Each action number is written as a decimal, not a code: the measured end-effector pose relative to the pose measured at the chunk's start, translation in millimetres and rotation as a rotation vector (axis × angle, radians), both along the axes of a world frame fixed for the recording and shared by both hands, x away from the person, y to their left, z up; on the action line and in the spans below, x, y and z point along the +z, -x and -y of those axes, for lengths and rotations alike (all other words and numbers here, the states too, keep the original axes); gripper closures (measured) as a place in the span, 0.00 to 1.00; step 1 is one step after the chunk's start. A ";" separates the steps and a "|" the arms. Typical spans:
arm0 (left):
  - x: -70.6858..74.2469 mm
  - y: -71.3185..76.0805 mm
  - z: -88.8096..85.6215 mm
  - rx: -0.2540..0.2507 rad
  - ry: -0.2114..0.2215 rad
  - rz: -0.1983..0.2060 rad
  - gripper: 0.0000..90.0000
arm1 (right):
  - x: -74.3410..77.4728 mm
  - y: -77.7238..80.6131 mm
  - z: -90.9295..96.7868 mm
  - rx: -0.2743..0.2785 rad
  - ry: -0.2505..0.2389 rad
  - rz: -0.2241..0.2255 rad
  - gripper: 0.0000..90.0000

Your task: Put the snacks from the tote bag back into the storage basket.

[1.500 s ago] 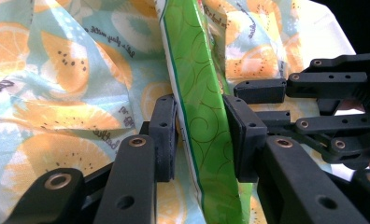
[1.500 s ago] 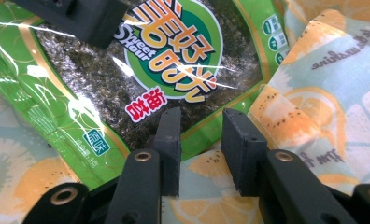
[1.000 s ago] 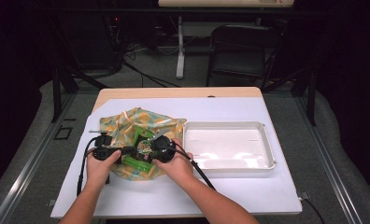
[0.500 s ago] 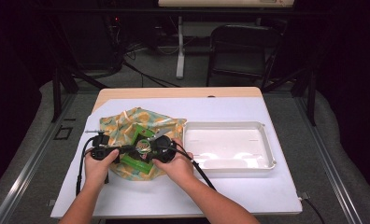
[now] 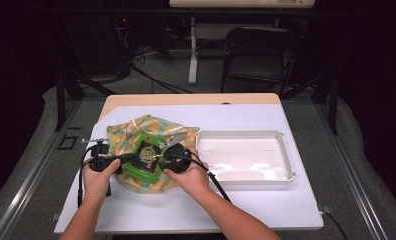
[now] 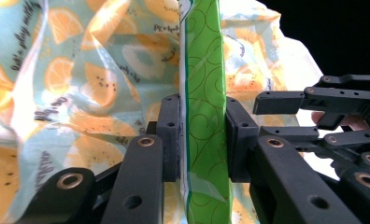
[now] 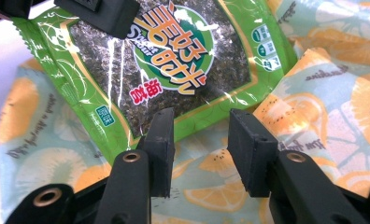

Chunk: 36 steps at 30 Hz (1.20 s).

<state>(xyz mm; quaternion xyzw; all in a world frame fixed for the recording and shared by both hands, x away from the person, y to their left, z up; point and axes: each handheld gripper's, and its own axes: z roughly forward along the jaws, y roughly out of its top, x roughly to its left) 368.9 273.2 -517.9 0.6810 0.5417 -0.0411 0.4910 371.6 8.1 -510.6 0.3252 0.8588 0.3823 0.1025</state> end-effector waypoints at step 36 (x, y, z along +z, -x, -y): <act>62.3 37.8 -2.7 0.013 -0.015 0.234 0.80 | 34.3 30.4 30.5 0.058 -0.140 0.104 0.58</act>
